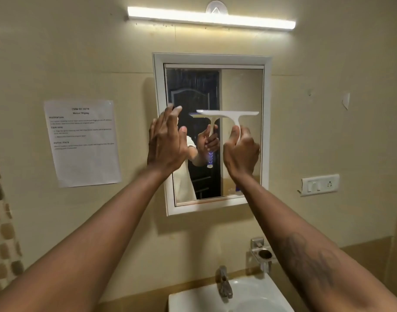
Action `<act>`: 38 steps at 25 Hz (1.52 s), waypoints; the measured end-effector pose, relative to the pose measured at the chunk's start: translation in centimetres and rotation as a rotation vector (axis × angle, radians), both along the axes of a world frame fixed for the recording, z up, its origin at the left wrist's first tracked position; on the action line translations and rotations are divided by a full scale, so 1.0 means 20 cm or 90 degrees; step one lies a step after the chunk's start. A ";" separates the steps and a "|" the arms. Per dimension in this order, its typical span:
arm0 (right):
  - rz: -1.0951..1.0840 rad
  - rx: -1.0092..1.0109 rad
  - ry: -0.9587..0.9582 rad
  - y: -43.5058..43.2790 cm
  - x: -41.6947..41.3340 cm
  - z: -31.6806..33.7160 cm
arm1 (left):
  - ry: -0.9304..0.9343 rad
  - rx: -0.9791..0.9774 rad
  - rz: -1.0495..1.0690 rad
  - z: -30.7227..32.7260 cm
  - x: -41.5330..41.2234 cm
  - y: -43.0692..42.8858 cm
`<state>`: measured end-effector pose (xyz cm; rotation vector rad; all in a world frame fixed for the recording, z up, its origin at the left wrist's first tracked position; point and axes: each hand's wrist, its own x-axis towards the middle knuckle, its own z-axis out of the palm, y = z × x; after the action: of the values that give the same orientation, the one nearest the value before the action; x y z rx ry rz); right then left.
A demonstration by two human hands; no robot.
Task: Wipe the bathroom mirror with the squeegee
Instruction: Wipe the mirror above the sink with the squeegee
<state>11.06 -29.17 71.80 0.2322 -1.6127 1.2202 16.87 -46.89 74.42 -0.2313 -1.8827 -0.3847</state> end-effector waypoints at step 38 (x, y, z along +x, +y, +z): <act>-0.007 0.025 0.118 0.10 -0.55 0.44 | 0.094 -0.020 0.000 0.43 -0.37 0.30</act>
<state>0.15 -27.20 80.50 0.3503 -1.4765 1.1253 9.39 -40.93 83.03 -0.2739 -1.7440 -0.3284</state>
